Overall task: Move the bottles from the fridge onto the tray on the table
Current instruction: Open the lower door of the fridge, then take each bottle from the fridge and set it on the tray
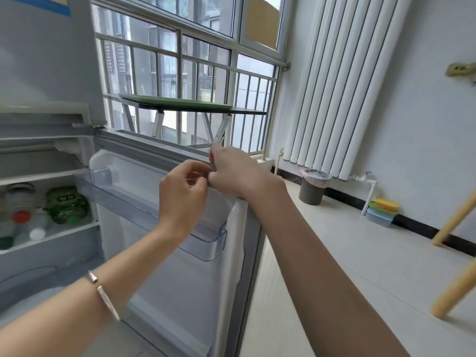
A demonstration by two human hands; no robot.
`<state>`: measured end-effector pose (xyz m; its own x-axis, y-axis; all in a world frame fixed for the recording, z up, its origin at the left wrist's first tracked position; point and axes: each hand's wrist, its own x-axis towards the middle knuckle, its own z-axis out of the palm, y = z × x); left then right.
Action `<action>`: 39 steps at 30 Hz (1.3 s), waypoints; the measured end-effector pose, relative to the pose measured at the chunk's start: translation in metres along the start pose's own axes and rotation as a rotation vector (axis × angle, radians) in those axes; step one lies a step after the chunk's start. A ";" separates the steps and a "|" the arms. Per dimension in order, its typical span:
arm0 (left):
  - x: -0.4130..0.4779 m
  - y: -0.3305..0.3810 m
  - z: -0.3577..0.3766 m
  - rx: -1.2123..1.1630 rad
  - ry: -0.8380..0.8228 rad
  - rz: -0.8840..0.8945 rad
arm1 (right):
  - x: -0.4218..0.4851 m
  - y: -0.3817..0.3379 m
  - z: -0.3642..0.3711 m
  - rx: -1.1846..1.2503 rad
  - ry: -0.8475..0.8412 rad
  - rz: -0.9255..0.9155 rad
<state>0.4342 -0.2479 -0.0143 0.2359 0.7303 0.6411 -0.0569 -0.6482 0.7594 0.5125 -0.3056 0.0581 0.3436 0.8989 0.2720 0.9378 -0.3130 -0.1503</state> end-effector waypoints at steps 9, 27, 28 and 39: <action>0.024 -0.080 -0.126 0.425 0.116 -0.003 | 0.024 -0.155 0.055 0.233 0.368 -0.374; 0.058 -0.321 -0.361 0.704 0.067 -0.485 | 0.197 -0.379 0.338 0.374 -0.174 -0.217; 0.063 -0.330 -0.361 0.701 0.063 -0.488 | 0.205 -0.380 0.345 0.365 -0.170 -0.215; 0.069 -0.366 -0.369 0.621 0.098 -0.545 | 0.231 -0.392 0.395 0.431 0.031 -0.230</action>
<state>0.1133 0.1194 -0.2071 -0.0121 0.9731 0.2302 0.5936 -0.1782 0.7848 0.2046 0.1456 -0.1956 0.1372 0.9181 0.3718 0.8858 0.0542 -0.4609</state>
